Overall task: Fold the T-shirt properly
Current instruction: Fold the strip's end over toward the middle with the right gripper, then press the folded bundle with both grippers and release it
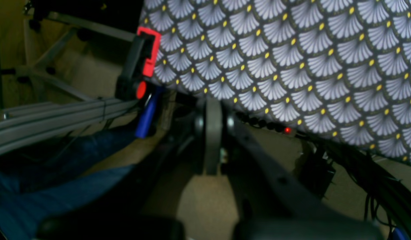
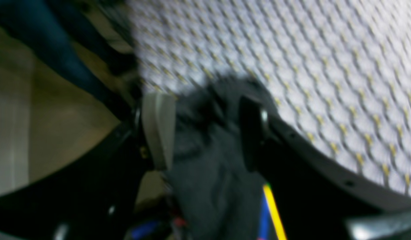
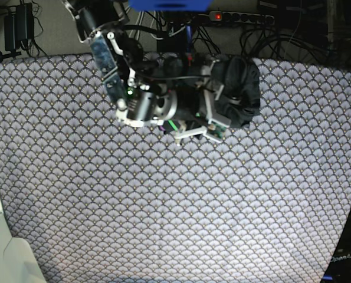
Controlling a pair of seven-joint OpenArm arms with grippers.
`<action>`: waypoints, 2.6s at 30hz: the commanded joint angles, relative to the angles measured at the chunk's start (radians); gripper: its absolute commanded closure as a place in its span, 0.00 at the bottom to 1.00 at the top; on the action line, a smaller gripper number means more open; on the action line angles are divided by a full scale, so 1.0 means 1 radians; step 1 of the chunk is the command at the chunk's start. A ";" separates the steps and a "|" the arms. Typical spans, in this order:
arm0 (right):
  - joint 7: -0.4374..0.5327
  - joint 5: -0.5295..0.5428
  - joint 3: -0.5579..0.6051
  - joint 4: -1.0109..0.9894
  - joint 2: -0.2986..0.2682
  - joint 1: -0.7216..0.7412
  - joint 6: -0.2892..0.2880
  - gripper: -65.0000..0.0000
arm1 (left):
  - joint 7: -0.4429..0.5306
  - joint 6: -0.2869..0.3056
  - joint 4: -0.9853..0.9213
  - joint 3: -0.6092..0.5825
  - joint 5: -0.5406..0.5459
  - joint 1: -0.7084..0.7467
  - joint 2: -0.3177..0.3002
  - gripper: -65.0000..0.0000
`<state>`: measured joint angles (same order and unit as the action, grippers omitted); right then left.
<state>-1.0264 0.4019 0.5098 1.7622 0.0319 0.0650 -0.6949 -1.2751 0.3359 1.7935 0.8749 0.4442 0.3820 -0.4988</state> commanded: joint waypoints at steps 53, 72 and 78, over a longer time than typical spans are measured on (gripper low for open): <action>0.206 0.027 -0.141 -0.153 -0.204 -0.015 -0.003 0.76 | 0.013 0.088 0.019 0.008 0.003 0.035 -0.021 0.99; 0.191 0.025 -0.021 -0.356 -0.030 0.077 -0.003 0.76 | 0.010 0.088 0.019 0.005 -0.002 0.045 -0.021 0.99; 0.191 0.025 0.071 -0.356 0.030 0.081 -0.003 0.76 | 0.005 0.088 0.019 -0.116 0.005 0.044 -0.016 0.99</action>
<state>-0.8528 0.4046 0.5838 1.3891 0.0551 0.1287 -0.6910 -1.2758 0.4236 1.7954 0.7483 0.4496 0.4240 -0.4957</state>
